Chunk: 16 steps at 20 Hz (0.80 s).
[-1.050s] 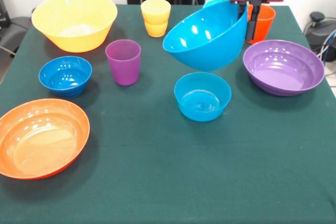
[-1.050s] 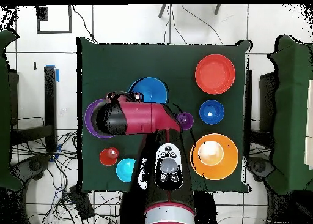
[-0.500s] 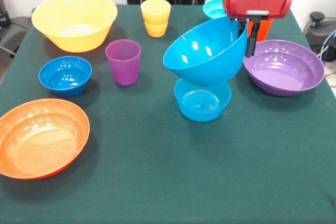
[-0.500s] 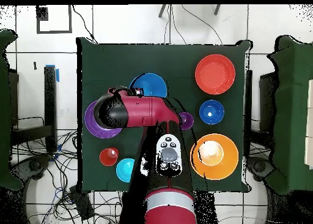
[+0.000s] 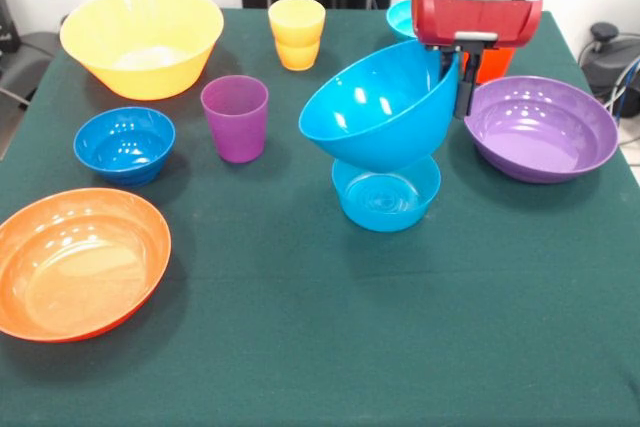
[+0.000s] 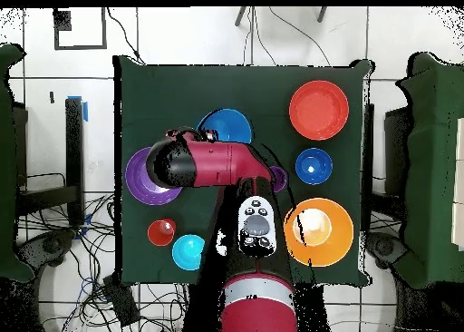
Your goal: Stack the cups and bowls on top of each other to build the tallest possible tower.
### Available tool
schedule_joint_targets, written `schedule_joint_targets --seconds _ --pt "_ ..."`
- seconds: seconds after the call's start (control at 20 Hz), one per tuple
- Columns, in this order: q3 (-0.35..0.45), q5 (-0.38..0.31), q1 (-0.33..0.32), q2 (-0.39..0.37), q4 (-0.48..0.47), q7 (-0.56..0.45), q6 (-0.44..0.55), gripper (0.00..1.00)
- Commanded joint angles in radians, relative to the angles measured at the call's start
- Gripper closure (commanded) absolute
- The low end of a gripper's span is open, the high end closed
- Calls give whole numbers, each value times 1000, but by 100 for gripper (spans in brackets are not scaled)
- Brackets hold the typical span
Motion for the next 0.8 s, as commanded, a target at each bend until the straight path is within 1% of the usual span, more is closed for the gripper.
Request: schedule_joint_targets --seconds 0.05,0.4,0.8 --pt "64 -61 -14 48 -34 39 -22 100" --pt "57 -62 -2 82 -20 71 -93 100" --pt "47 -54 12 107 -25 86 -131 100"
